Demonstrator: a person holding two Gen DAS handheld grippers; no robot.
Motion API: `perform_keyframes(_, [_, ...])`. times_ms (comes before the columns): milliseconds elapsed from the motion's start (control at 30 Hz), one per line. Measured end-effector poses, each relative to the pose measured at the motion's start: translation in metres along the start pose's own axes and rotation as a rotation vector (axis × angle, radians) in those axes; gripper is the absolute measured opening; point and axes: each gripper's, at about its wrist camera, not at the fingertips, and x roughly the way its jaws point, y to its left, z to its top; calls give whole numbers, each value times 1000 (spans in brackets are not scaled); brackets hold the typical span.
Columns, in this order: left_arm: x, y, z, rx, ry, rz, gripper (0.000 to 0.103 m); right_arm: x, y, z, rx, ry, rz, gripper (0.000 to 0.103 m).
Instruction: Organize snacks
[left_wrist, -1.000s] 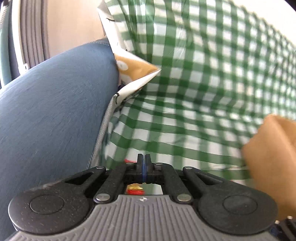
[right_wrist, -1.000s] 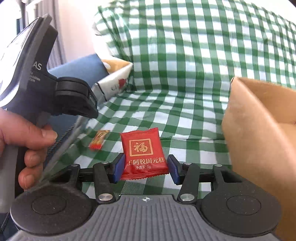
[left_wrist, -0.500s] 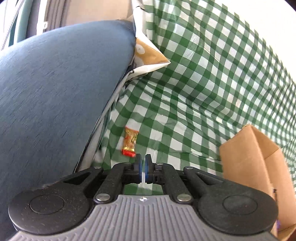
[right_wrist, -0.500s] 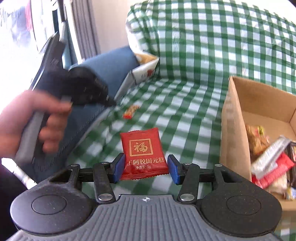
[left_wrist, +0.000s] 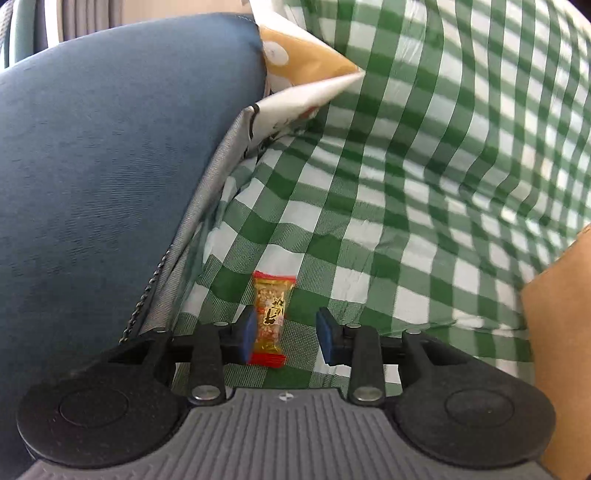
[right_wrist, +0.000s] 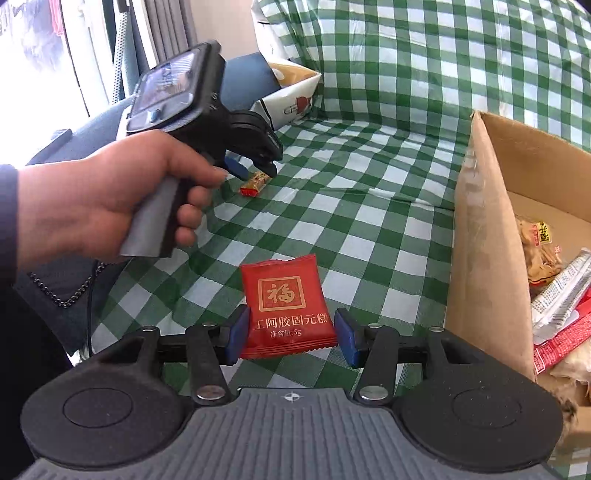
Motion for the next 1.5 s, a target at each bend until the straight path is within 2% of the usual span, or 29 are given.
perform_keyframes(33, [3, -2, -1, 16, 0, 15, 38, 1, -1, 0, 1, 5, -1, 52])
perform_keyframes(67, [7, -4, -2, 24, 6, 22, 33, 1, -2, 0, 3, 7, -2, 52])
perform_keyframes(100, [9, -5, -3, 26, 11, 21, 19, 1, -2, 0, 5, 8, -3, 52])
perform_keyframes(300, [-9, -7, -8, 40, -31, -4, 17, 2, 2, -1, -14, 5, -15, 52])
perform_keyframes(533, [-76, -4, -25, 66, -70, -76, 17, -1, 5, -5, -21, -10, -47, 52])
perform_keyframes(633, [-110, -4, -37, 55, -94, -111, 17, -14, 4, -4, -7, -71, -62, 52])
perform_keyframes(833, [-165, -10, -52, 11, -177, -195, 17, -64, -2, 10, 27, -291, -119, 52])
perform_keyframes(933, [-186, -20, -55, -11, -221, -249, 17, -92, -20, 27, 69, -382, -158, 52])
perform_keyframes(1067, [-214, -44, -57, 20, -294, -311, 17, -131, -59, 53, 118, -497, -194, 52])
perform_keyframes(1200, [-228, -74, -57, 56, -333, -387, 17, -153, -104, 56, 100, -582, -264, 52])
perform_keyframes(1333, [-232, -103, -60, 82, -341, -457, 17, -152, -151, 37, 176, -561, -358, 52])
perform_keyframes(1400, [-233, -118, -64, 100, -340, -486, 17, -151, -170, 32, 262, -528, -383, 52])
perform_keyframes(1500, [-227, -143, -65, 125, -328, -521, 17, -158, -190, 22, 322, -533, -401, 52])
